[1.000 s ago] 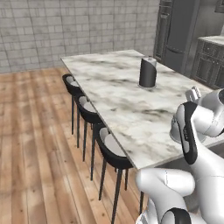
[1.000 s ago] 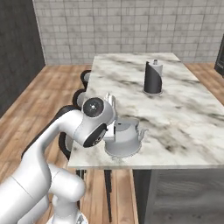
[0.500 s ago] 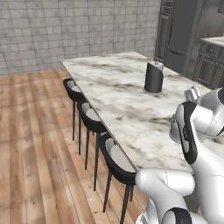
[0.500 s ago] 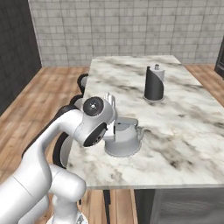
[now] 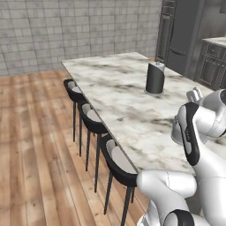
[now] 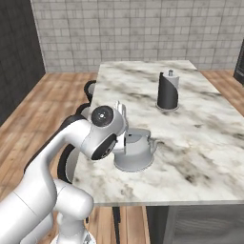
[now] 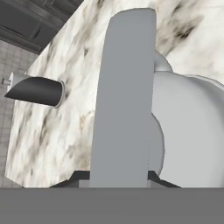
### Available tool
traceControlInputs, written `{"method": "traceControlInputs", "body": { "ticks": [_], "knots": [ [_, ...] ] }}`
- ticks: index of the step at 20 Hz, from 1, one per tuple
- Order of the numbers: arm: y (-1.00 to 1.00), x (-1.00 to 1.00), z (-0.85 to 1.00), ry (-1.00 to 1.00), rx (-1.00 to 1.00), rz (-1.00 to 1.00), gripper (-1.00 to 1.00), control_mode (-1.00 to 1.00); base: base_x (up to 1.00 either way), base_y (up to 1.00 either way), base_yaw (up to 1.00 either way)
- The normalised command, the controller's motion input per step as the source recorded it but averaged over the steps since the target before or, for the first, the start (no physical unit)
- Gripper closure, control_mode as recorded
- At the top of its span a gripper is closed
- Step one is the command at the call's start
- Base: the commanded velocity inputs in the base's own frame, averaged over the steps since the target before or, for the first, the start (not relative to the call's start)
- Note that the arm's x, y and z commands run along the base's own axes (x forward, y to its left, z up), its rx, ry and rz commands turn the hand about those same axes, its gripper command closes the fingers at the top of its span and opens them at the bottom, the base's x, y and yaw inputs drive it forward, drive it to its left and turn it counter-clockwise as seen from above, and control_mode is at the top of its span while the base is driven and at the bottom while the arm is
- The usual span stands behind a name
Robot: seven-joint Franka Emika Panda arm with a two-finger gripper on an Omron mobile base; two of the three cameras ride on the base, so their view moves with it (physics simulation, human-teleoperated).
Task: The kettle is done boiling. Turn off the stove, then wait for 300 timesteps before moving the kettle to the dining table.
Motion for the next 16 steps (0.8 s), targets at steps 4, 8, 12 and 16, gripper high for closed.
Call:
{"method": "traceControlInputs", "body": {
  "ticks": [4, 8, 12, 16],
  "knots": [
    [0.01, 0.06, -0.03, 0.0, 0.0, 0.0, 1.0, -1.0, 0.0, 0.0, 0.0],
    [0.03, 0.13, -0.08, 0.0, 0.0, 0.0, 1.0, -1.0, 0.0, 0.0, 0.0],
    [0.02, 0.18, -0.09, 0.0, 0.0, 0.01, 1.0, -1.0, 0.0, 0.0, 0.0],
    [0.06, 0.21, -0.1, 0.0, 0.0, 0.05, 1.0, -1.0, 0.0, 0.0, 0.0]
  ]
}}
